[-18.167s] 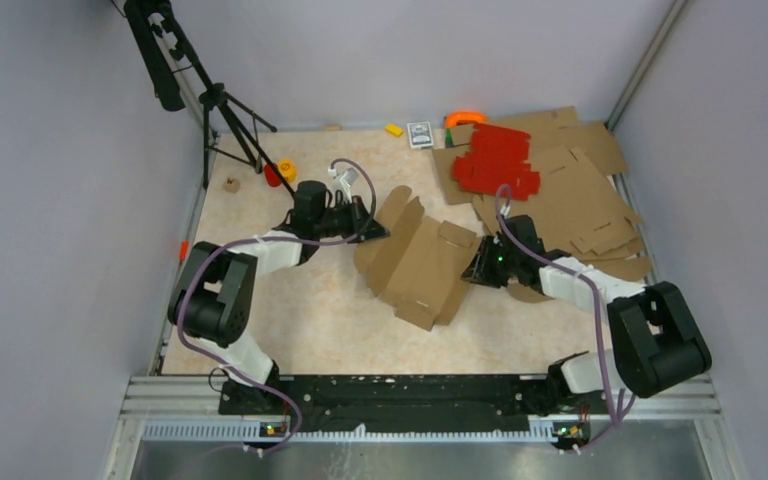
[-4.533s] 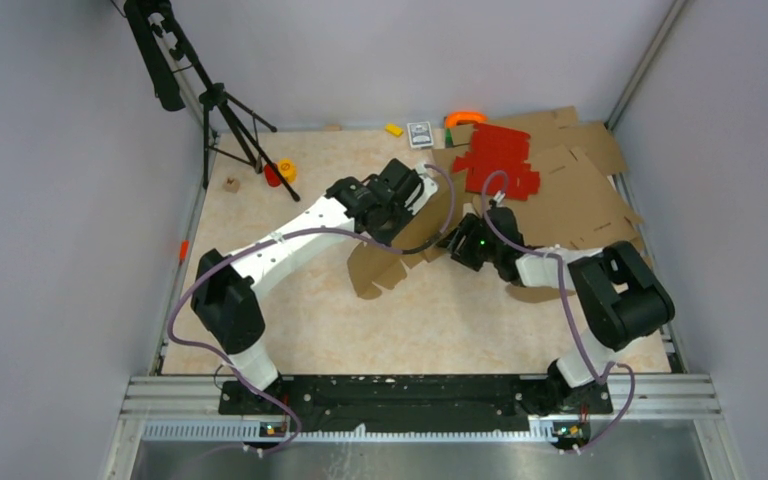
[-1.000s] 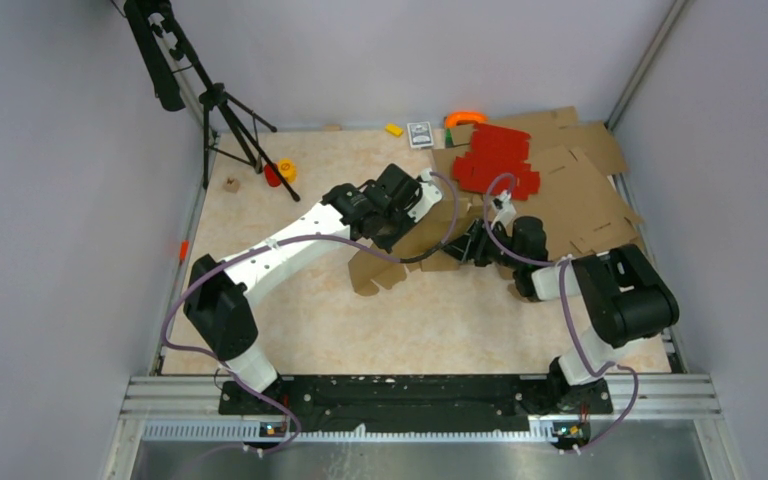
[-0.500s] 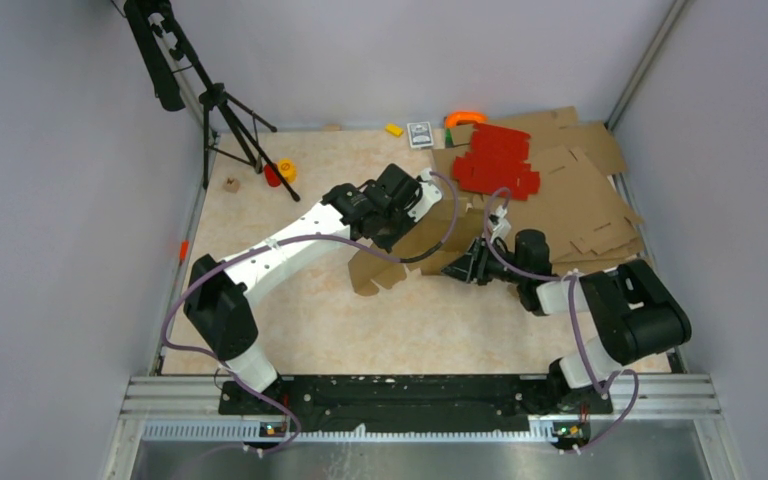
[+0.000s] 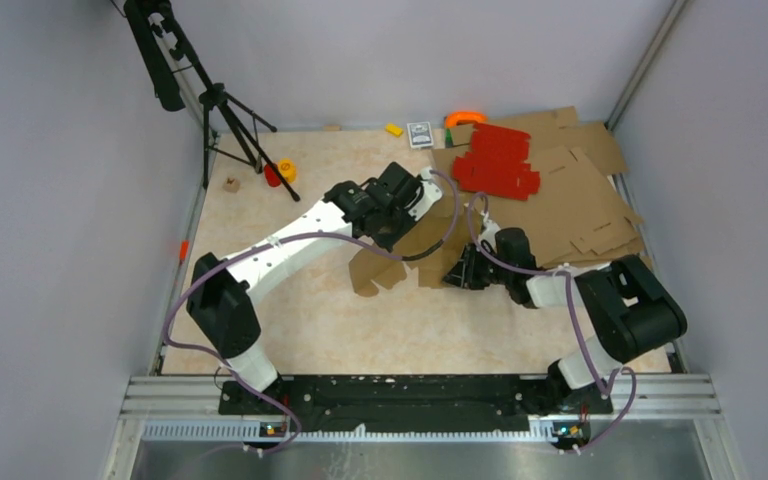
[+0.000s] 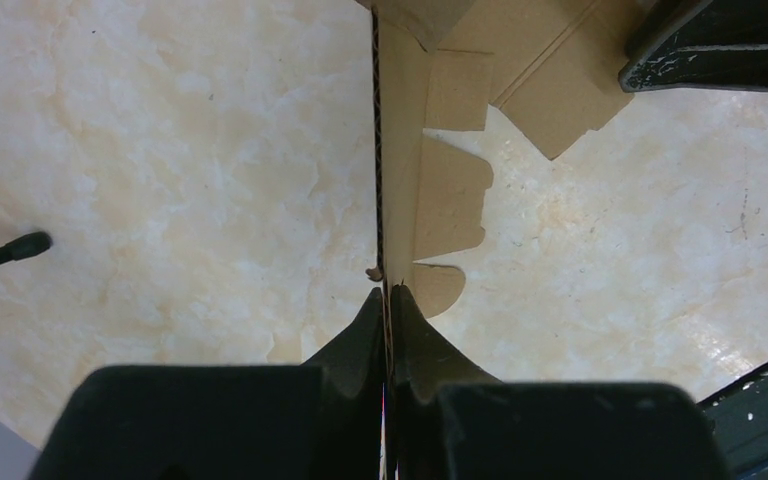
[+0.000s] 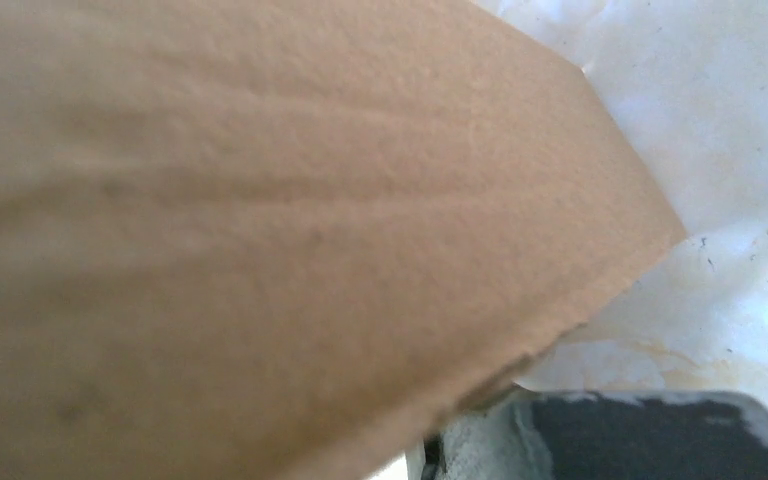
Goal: Fold the paper box
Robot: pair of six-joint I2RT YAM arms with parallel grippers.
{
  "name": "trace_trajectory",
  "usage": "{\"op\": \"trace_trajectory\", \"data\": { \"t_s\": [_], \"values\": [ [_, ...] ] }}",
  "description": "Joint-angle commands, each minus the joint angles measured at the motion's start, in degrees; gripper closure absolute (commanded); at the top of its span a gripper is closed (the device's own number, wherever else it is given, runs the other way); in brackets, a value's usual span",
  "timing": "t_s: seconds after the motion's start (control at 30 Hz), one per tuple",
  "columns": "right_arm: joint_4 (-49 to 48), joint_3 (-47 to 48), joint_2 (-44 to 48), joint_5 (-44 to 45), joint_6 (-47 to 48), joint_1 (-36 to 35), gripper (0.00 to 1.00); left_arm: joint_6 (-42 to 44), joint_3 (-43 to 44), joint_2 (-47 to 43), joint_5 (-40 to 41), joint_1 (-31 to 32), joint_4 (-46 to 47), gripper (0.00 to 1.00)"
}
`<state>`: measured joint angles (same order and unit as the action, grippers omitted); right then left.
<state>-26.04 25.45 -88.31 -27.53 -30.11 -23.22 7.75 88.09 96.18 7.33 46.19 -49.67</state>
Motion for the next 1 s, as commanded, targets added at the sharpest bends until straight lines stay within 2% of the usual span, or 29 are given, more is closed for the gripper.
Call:
{"op": "trace_trajectory", "data": {
  "t_s": [0.0,0.2,0.47,0.73,0.97],
  "values": [
    [2.94,1.25,-1.34,3.57,1.12,-0.44,0.76,-2.41,2.79,1.28,-3.08,0.01,-2.07,0.97],
    [2.16,0.56,0.15,3.80,0.73,-0.47,0.76,-7.37,6.00,0.20,-12.73,-1.28,-2.03,0.96],
    [-4.59,-1.68,-2.21,0.77,-2.78,-0.42,0.77,-17.76,2.41,-0.85,-25.45,-7.37,4.94,0.98],
    [-2.25,-1.27,2.69,0.69,-2.27,-0.42,0.74,-17.84,-0.05,0.56,-24.54,-8.23,4.34,0.98],
    [2.80,-1.40,10.75,4.60,-0.76,2.56,0.60,-15.64,0.07,0.73,-20.96,-8.05,3.00,0.98]
  ]
}}
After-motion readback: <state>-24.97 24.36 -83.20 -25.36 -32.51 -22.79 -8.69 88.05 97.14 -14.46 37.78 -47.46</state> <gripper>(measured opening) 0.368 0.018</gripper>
